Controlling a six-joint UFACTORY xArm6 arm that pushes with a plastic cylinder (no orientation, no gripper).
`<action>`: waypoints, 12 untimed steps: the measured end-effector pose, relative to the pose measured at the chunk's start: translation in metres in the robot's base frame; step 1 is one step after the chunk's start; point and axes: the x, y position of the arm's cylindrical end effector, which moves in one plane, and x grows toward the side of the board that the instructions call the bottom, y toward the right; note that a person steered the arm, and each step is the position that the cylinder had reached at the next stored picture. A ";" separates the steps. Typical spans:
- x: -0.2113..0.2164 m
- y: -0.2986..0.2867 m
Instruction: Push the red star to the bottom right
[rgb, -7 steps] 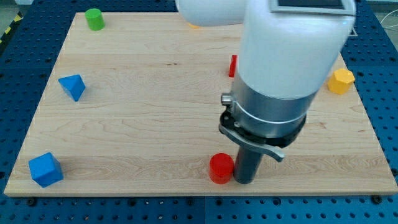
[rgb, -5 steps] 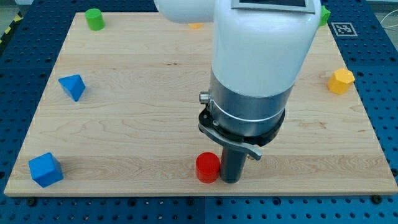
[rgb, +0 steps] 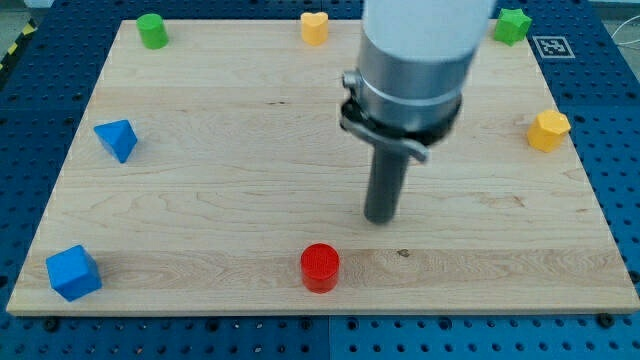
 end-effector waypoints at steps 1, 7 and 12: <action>-0.075 -0.037; -0.154 0.009; -0.006 0.146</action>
